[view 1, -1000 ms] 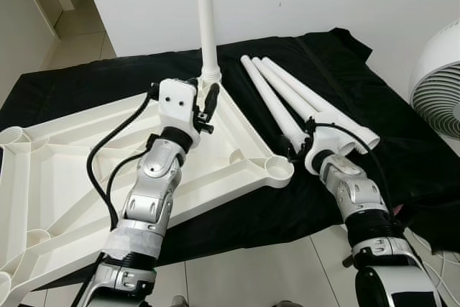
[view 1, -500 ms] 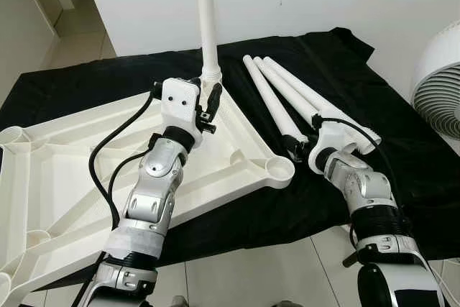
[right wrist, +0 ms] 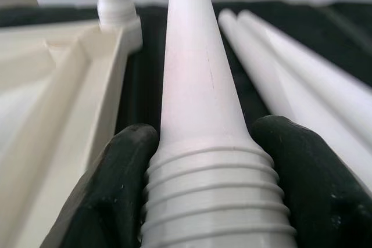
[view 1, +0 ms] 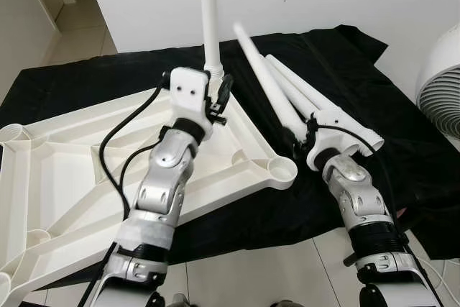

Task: Building children table

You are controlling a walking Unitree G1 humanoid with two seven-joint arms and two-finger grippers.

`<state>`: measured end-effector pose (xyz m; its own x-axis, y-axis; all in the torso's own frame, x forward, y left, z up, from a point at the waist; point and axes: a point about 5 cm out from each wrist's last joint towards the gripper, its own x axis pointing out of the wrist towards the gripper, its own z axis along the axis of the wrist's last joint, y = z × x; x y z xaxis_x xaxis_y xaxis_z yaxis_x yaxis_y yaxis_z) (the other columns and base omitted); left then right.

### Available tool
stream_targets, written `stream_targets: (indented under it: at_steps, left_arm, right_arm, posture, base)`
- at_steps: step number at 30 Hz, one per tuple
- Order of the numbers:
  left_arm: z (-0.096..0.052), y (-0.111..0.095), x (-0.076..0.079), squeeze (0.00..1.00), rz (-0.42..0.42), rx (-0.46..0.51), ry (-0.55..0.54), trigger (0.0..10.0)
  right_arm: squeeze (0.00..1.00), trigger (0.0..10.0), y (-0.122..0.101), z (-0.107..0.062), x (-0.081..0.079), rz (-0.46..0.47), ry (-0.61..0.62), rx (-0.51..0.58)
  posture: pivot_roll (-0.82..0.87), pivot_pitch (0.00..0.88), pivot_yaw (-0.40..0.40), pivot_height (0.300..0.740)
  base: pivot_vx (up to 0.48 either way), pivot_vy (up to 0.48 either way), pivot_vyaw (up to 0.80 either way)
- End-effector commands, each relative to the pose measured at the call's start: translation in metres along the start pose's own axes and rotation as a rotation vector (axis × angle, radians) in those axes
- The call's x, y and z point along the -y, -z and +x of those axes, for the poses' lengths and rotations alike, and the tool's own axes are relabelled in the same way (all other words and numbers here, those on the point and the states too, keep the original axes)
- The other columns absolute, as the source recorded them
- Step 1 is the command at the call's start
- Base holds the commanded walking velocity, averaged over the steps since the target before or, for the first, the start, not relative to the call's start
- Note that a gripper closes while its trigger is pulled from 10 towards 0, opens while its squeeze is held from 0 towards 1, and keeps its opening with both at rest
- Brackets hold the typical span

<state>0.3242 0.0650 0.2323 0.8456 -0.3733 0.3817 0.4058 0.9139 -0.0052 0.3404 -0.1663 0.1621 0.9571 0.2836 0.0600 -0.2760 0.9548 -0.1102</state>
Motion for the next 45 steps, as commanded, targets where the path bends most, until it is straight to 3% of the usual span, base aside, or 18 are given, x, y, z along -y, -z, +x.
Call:
stream_targets:
  at_steps: [1,4,6,8,10,14,19,25,26,27,28,32,39,40,45]
  left_arm:
    - [0.000,0.000,-0.003,0.00,-0.010,-0.010,-0.033,10.0]
    - [0.002,-0.001,-0.002,0.00,-0.018,-0.007,-0.031,10.0]
    - [0.010,-0.007,0.004,0.00,-0.139,-0.007,0.038,10.0]
    - [0.010,-0.007,0.004,0.00,-0.139,-0.007,0.038,10.0]
    - [0.015,-0.010,0.011,0.00,-0.230,-0.018,0.127,10.0]
    - [0.015,-0.010,0.020,0.00,-0.255,-0.039,0.224,10.0]
    - [0.015,-0.013,0.032,0.00,-0.352,-0.076,0.357,10.0]
    - [0.015,-0.017,0.040,0.00,-0.443,-0.094,0.466,10.0]
    - [0.014,-0.019,0.041,0.81,-0.469,-0.096,0.491,10.0]
    - [0.014,-0.019,0.041,0.81,-0.469,-0.096,0.491,10.0]
    - [0.015,-0.021,0.041,1.00,-0.507,-0.097,0.513,10.0]
    - [0.015,-0.028,0.040,1.00,-0.580,-0.085,0.558,10.0]
    - [0.019,-0.035,0.035,1.00,-0.568,-0.097,0.597,10.0]
    - [0.021,-0.037,0.033,0.00,-0.569,-0.097,0.597,10.0]
    - [0.023,-0.042,0.030,0.00,-0.584,-0.109,0.631,10.0]
  right_arm:
    - [0.00,10.0,-0.007,0.000,0.000,-0.009,0.013,0.049]
    - [0.00,10.0,-0.009,-0.001,0.001,-0.010,0.030,0.065]
    - [0.00,10.0,-0.016,-0.004,0.001,-0.024,0.106,0.151]
    - [0.00,10.0,-0.016,-0.004,0.001,-0.024,0.106,0.151]
    - [0.00,10.0,-0.019,-0.009,0.002,-0.032,0.189,0.237]
    - [0.00,10.0,-0.024,-0.015,0.002,-0.004,0.244,0.319]
    - [0.00,10.0,-0.044,-0.014,-0.009,-0.031,0.216,0.458]
    - [0.00,10.0,-0.056,-0.010,-0.017,-0.108,0.177,0.514]
    - [0.00,10.0,-0.058,-0.009,-0.018,-0.115,0.170,0.529]
    - [0.00,10.0,-0.058,-0.009,-0.018,-0.115,0.170,0.529]
    - [0.00,10.0,-0.061,-0.008,-0.020,-0.140,0.156,0.544]
    - [0.00,10.0,-0.064,-0.007,-0.024,-0.176,0.122,0.568]
    - [0.00,10.0,-0.062,-0.006,-0.031,-0.231,0.052,0.577]
    - [0.00,10.0,-0.061,-0.006,-0.033,-0.245,0.032,0.575]
    - [0.00,10.0,-0.052,-0.010,-0.045,-0.291,-0.053,0.559]
  posture:
    - [-0.11,0.022,0.078,0.740]
    - [-0.12,0.024,0.078,0.740]
    - [-0.12,0.024,0.078,0.740]
    - [-0.12,0.024,0.078,0.740]
    - [-0.12,0.024,0.078,0.740]
    - [-0.15,0.029,0.098,0.740]
    - [-0.16,0.029,0.110,0.740]
    - [-0.16,0.029,0.112,0.740]
    - [-0.16,0.029,0.112,0.740]
    - [-0.16,0.029,0.112,0.740]
    - [-0.16,0.029,0.112,0.740]
    - [-0.16,0.029,0.112,0.740]
    - [-0.16,0.032,0.116,0.740]
    - [-0.16,0.032,0.116,0.740]
    - [-0.15,0.039,0.120,0.740]
  base:
    - [0.000,0.000,0.00]
    - [0.000,0.000,0.00]
    - [0.000,0.000,0.00]
    - [0.000,0.000,0.00]
    - [0.000,0.000,0.00]
    - [0.000,0.000,0.00]
    - [0.000,0.000,0.00]
    - [0.000,0.000,0.00]
    - [0.000,0.000,0.00]
    - [0.000,0.000,0.00]
    - [0.000,0.000,0.00]
    - [0.000,0.000,0.00]
    - [0.000,0.000,0.00]
    - [0.000,0.000,0.00]
    - [0.000,0.000,0.00]
